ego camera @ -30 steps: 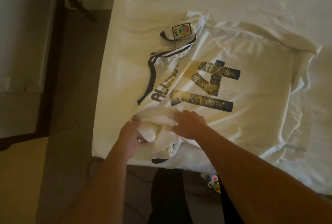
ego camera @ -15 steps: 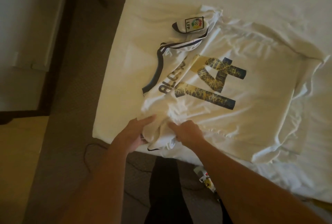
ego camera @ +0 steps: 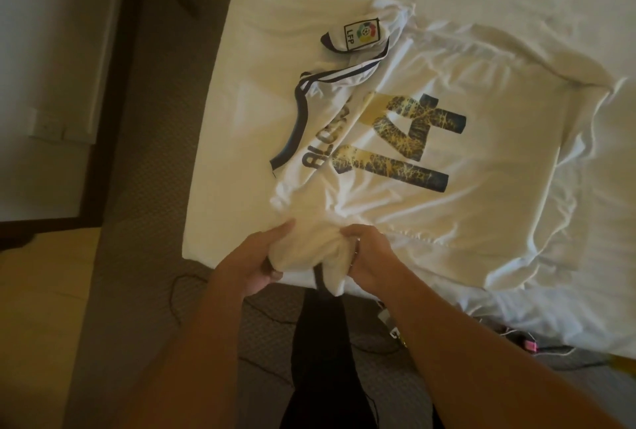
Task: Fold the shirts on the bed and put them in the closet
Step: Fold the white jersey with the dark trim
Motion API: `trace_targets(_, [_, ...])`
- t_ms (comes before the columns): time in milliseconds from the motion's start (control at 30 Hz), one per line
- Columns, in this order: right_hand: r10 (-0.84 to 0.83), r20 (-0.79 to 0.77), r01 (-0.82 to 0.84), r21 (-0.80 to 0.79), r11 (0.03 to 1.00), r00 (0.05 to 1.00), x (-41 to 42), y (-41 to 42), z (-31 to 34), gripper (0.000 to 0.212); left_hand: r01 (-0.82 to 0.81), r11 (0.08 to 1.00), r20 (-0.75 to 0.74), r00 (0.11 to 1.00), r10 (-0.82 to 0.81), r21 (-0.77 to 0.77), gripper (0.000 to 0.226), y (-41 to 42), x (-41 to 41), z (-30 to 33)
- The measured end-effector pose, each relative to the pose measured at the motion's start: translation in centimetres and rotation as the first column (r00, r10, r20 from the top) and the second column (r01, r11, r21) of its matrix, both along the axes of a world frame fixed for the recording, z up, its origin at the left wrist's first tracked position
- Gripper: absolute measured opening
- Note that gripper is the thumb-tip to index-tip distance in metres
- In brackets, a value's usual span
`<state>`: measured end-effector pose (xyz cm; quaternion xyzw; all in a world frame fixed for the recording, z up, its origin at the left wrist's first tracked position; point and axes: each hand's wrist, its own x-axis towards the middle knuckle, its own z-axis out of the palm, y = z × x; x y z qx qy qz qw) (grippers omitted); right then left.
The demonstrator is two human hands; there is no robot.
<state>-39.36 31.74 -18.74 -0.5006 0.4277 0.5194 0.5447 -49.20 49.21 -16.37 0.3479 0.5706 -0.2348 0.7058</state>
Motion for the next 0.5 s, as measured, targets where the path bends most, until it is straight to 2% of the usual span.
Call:
trace_targets(67, [0.05, -0.036, -0.05, 0.001, 0.999, 0.998, -0.7, 0.1, 0.0, 0.045, 0.18, 0.984, -0.021, 0.983, -0.181, -0.012, 0.065, 0.4, -0.6, 0.1])
trace_targets(133, [0.176, -0.02, -0.176, -0.011, 0.984, 0.984, -1.1, -0.2, -0.3, 0.058, 0.194, 0.98, -0.018, 0.981, -0.194, 0.04, 0.072, 0.8, -1.0, -0.1])
trace_targets(233, [0.325, -0.043, -0.323, 0.038, 0.946, 0.945, -1.1, -0.7, -0.1, 0.04, -0.088, 0.988, 0.085, 0.993, 0.078, 0.124, 0.044, 1.1, -1.0, -0.3])
trace_targets(300, [0.335, -0.053, -0.327, 0.122, 0.937, 0.941, -1.0, -0.5, -0.1, 0.028, -0.238, 0.964, 0.181, 0.96, 0.215, 0.12, 0.041, 1.3, -1.2, -0.6])
trace_targets(400, [0.253, -0.058, -0.24, 0.18, 0.954, 0.966, -1.3, 0.6, 0.3, 0.027, -0.217, 0.976, 0.249, 0.946, 0.206, 0.017, 0.057, 1.4, -2.2, -0.1])
trace_targets(500, [0.247, -0.07, -0.23, 0.194, 0.954, 0.966, -1.5, 1.4, 1.0, 0.024, -0.077, 0.996, 0.201, 0.976, 0.085, -0.048, 0.047, 1.9, -3.2, 0.7])
